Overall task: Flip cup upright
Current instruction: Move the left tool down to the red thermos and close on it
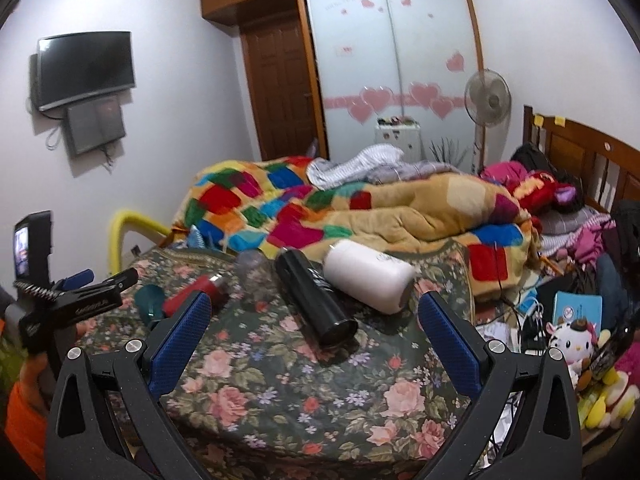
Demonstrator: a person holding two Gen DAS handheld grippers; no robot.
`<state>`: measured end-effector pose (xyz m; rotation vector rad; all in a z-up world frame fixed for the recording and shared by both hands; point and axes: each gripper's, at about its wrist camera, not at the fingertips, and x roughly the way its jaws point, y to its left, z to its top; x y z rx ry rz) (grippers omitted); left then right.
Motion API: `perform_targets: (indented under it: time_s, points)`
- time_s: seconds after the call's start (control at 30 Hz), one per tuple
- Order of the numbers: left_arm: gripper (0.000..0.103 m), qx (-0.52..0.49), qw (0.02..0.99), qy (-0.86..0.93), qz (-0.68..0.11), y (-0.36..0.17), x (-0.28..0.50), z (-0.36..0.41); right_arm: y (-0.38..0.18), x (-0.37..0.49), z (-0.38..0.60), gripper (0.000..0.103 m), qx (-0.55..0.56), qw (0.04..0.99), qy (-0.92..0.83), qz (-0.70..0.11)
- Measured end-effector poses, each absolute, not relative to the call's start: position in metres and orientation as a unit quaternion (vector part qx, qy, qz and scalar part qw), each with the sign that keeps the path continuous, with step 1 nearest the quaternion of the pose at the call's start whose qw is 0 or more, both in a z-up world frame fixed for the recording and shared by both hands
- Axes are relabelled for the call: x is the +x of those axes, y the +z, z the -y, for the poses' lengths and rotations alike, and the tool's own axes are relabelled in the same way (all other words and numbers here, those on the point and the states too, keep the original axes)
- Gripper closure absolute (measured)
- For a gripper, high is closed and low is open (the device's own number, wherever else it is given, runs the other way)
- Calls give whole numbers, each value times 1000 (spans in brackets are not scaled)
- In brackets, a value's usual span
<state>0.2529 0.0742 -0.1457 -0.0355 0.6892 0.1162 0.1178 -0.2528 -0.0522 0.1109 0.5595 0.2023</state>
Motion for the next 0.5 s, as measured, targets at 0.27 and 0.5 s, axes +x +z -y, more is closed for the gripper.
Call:
perform_targets:
  time_s: [0.27, 0.5]
  points:
    - [11, 21, 877, -26, -480, -219, 351, -84, -74, 150, 264, 0, 70, 945, 72, -311]
    - [13, 55, 832, -59, -549, -256, 394, -84, -85, 166, 265, 0, 74, 940, 59, -329]
